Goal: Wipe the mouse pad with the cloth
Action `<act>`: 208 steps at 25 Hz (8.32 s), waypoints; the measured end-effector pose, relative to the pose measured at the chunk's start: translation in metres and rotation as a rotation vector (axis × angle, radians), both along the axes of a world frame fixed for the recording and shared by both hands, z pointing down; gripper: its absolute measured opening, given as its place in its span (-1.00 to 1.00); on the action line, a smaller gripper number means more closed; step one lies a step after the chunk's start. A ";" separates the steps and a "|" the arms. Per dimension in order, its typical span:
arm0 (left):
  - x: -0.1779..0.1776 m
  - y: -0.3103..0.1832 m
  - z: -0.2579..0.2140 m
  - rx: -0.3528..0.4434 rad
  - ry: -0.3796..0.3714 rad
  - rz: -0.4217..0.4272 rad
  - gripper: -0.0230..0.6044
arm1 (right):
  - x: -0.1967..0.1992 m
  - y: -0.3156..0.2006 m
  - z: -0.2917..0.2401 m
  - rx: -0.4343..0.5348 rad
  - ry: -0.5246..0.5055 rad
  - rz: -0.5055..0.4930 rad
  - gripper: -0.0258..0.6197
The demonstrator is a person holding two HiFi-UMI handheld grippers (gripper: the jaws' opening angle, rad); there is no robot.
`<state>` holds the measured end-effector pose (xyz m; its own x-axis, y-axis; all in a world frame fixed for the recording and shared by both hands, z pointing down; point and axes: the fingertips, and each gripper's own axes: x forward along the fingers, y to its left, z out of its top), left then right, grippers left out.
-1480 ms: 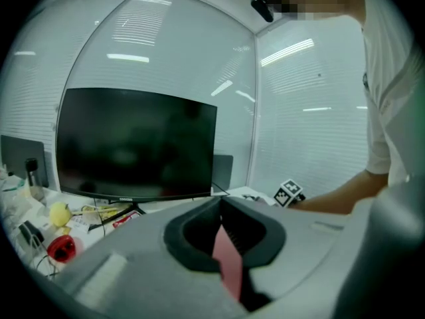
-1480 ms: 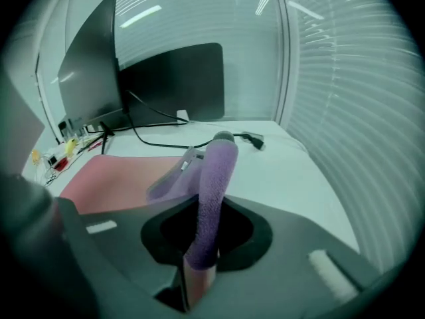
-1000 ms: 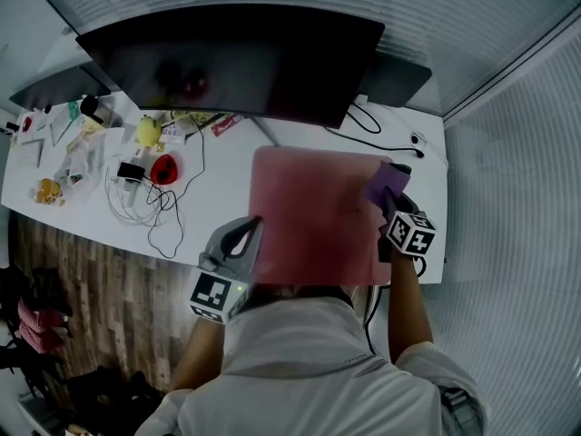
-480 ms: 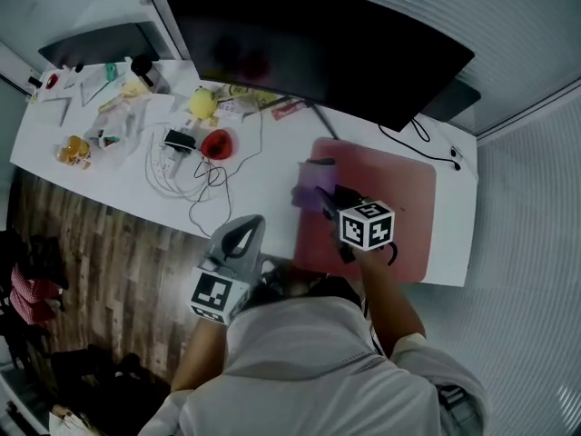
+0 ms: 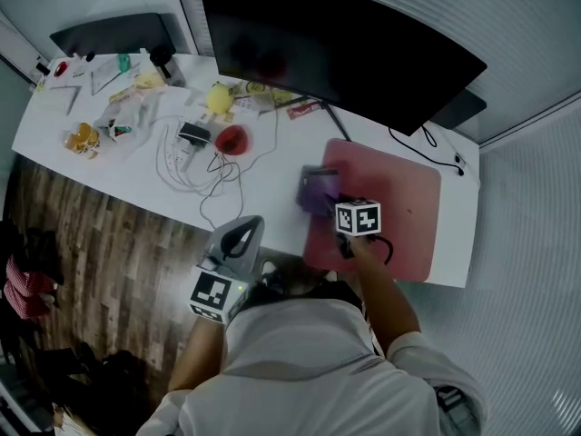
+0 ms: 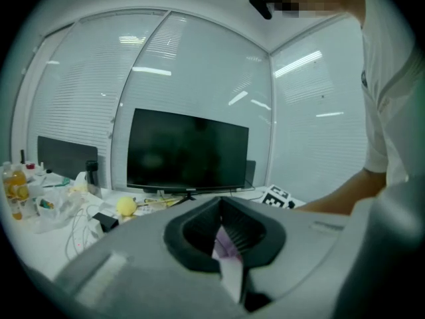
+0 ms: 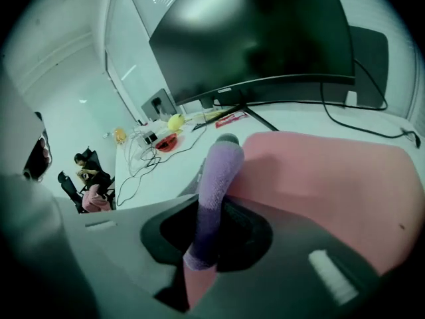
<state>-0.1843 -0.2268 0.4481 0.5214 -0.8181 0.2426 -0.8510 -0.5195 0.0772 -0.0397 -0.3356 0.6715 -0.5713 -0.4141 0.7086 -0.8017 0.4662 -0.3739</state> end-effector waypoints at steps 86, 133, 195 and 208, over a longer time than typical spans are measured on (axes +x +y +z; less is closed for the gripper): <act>0.309 0.087 0.013 -0.022 -0.029 0.295 -0.92 | 0.373 0.122 0.028 0.020 0.069 0.419 -0.74; 0.077 0.157 0.016 -0.077 -0.039 0.145 -0.92 | 0.012 0.183 0.011 0.040 -0.063 -0.040 -0.74; 0.134 0.105 -0.075 0.104 0.077 0.139 -0.92 | 0.170 0.193 -0.259 0.621 -0.068 0.217 -0.75; 0.141 0.105 -0.082 0.111 0.076 0.167 -0.92 | 0.170 0.194 -0.270 0.645 -0.049 0.216 -0.76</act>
